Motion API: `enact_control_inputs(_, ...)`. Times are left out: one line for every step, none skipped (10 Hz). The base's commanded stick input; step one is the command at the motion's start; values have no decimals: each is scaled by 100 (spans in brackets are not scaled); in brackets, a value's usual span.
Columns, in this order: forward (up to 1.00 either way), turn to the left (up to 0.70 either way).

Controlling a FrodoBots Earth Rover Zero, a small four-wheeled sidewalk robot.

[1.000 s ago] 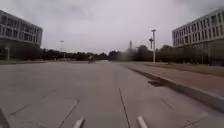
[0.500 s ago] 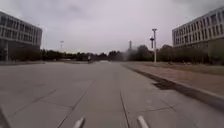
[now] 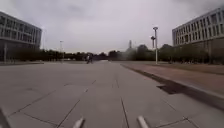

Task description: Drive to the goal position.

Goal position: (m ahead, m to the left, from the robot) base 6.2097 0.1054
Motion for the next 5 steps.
enact_control_inputs(70, 0)
enact_control_inputs(70, 0)
enact_control_inputs(70, 0)
enact_control_inputs(70, 0)
enact_control_inputs(70, 0)
